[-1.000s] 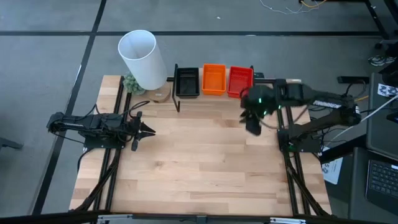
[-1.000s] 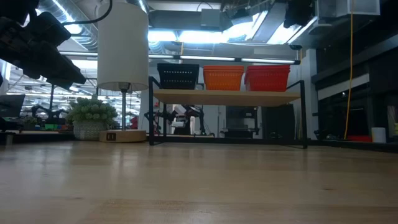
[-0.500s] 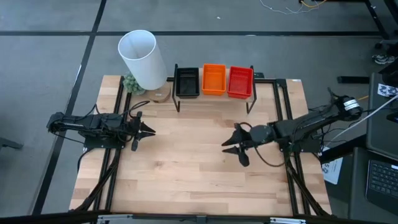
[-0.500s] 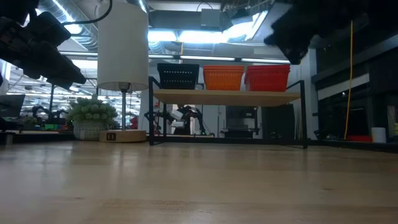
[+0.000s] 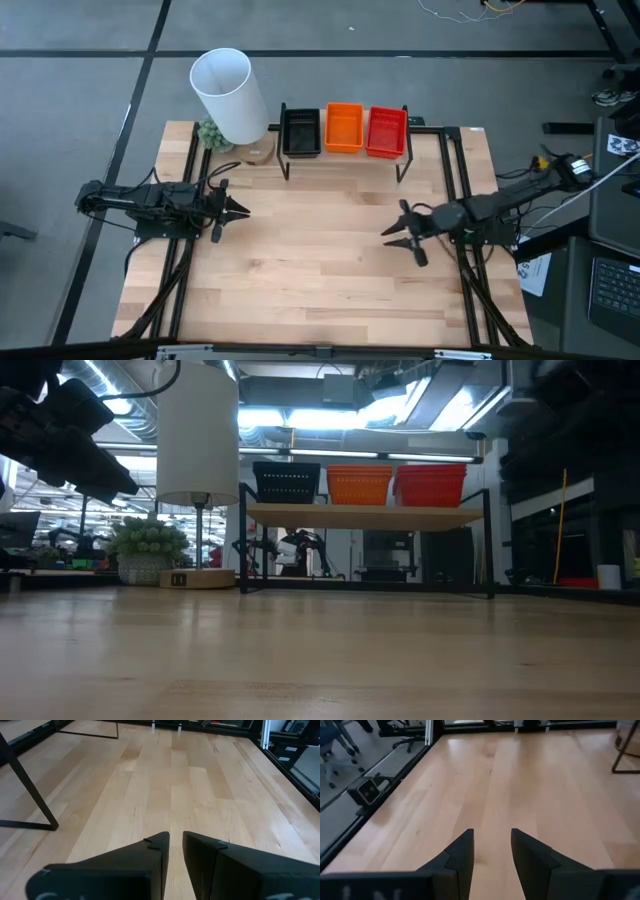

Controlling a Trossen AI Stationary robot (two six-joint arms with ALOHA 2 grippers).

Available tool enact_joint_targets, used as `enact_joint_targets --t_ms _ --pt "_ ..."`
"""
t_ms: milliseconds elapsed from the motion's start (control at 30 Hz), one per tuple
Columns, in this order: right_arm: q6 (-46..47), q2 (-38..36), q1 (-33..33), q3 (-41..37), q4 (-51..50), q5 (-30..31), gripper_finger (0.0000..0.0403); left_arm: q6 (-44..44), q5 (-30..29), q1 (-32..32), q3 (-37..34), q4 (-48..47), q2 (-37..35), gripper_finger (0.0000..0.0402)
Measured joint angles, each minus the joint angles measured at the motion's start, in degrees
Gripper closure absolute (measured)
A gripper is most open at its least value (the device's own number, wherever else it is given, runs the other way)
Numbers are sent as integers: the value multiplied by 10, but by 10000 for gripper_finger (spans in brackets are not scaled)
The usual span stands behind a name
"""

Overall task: Stack baskets on shelf by color
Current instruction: Return to Home Position

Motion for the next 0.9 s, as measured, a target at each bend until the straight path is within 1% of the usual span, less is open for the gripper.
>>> enact_joint_targets --t_ms 100,200,433,533,667,833,900 --pt "-3 -93 0 -52 -9 0 274 0 0 0 0 0 0 355" --pt "-33 -168 0 -79 -15 -3 274 0 0 0 0 0 0 355" --pt "-170 -288 1 -110 -19 -7 274 0 0 0 0 0 0 355" --pt "-210 -338 1 -126 -24 -7 274 0 0 0 0 0 0 355" --pt "-207 -397 1 -126 -62 -27 274 0 0 0 0 0 0 355" --pt "-145 -466 1 -126 -117 -33 274 0 0 0 0 0 0 355" --pt "-142 -474 1 -126 -114 -48 274 0 0 0 0 0 0 355"
